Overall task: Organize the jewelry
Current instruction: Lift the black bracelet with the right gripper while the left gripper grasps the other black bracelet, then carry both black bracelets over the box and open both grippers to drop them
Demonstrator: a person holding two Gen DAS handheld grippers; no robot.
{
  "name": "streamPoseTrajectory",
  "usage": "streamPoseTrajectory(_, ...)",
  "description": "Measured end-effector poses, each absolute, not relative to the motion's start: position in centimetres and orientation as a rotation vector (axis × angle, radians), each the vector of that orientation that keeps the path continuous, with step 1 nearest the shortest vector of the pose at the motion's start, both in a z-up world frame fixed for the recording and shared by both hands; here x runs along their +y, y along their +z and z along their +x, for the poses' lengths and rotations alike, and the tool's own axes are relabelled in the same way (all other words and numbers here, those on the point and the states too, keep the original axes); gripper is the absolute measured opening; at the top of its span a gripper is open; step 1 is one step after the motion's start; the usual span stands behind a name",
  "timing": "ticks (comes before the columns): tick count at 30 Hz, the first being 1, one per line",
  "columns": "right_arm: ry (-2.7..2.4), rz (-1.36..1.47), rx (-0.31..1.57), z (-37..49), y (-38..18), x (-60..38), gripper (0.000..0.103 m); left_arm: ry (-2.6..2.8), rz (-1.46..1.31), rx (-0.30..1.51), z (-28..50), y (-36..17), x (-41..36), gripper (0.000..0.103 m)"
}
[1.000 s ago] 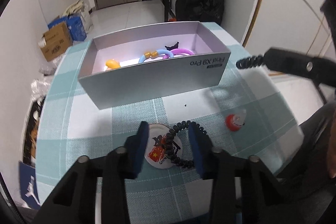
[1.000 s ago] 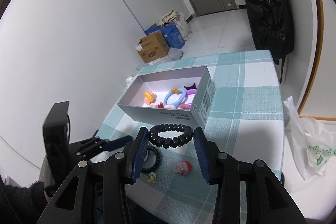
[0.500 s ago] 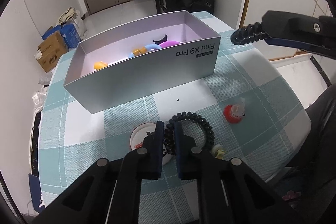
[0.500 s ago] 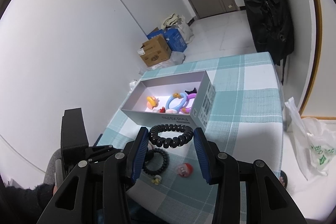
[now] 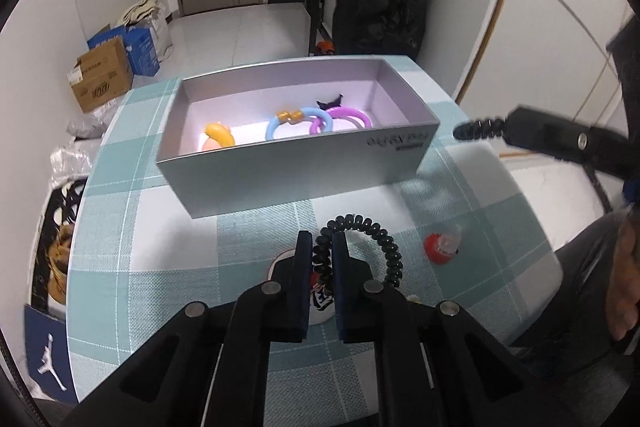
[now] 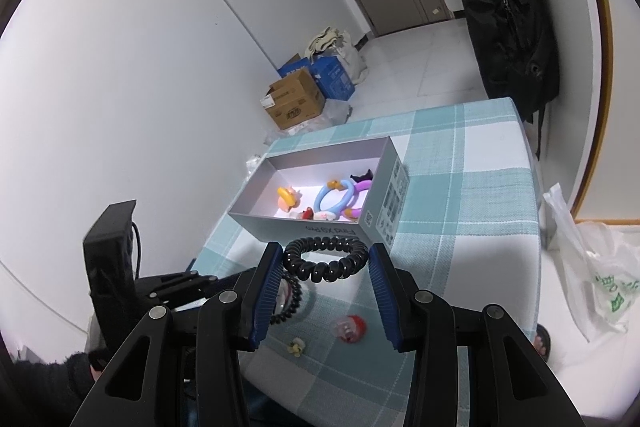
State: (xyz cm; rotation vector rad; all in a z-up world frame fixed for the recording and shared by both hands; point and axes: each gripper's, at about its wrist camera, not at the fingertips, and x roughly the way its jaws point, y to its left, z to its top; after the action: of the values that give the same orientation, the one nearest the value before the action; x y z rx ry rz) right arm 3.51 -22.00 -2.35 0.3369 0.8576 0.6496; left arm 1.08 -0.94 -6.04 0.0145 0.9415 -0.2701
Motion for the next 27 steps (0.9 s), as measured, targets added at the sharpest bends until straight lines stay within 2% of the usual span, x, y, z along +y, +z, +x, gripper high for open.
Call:
streamPoseTrajectory(13,0.672,0.389,0.819,4.2,-2.0,-21.8,0.043,-0.287,-0.113,0.831,2.0,-2.7,0.6,0.005)
streamPoseTrajectory(27,0.729,0.397,0.767,7.5,-0.8,-18.4,0.043,-0.299,-0.192,0.819,5.6,-2.2,2.4,0.005)
